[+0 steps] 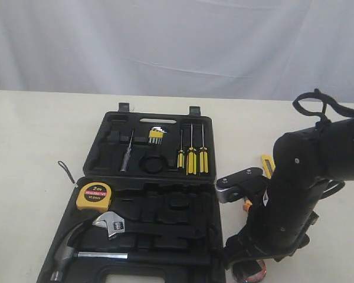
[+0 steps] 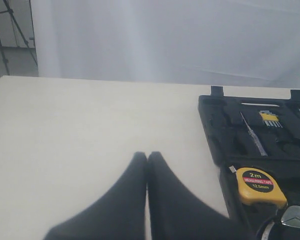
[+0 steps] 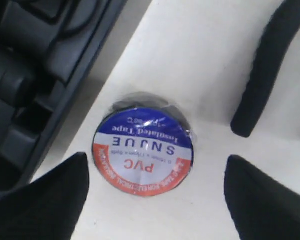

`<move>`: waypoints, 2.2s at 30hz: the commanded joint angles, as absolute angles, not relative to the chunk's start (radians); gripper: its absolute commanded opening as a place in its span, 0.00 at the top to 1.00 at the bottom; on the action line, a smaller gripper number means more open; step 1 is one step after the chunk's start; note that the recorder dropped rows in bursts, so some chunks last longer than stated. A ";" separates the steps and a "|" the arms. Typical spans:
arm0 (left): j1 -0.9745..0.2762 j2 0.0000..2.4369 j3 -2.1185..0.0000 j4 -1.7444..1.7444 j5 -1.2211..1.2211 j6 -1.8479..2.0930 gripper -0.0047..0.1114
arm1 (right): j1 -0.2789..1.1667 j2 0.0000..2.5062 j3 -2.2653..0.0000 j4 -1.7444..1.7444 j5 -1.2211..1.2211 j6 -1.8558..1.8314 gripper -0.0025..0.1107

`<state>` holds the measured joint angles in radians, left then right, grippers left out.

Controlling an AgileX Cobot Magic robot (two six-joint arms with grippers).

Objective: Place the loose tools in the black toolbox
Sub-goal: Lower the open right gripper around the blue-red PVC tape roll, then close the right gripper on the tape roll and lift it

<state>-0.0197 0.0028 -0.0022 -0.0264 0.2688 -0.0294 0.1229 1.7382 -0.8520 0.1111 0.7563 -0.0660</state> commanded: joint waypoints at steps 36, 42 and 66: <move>-0.022 0.000 0.000 -0.026 0.268 -0.030 0.96 | 0.201 1.787 -0.847 0.084 0.688 -0.092 0.34; -0.022 0.000 0.000 -0.026 0.268 -0.030 0.96 | 0.201 1.817 -0.847 0.084 0.703 -0.080 0.48; -0.022 0.000 0.000 -0.039 0.268 -0.030 0.96 | 0.201 2.082 -1.865 0.000 1.209 -0.070 0.98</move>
<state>-0.0197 0.0028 -0.0022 -0.0264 0.2688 -0.0294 0.1985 1.9819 -1.7448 0.0055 1.1908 -0.0591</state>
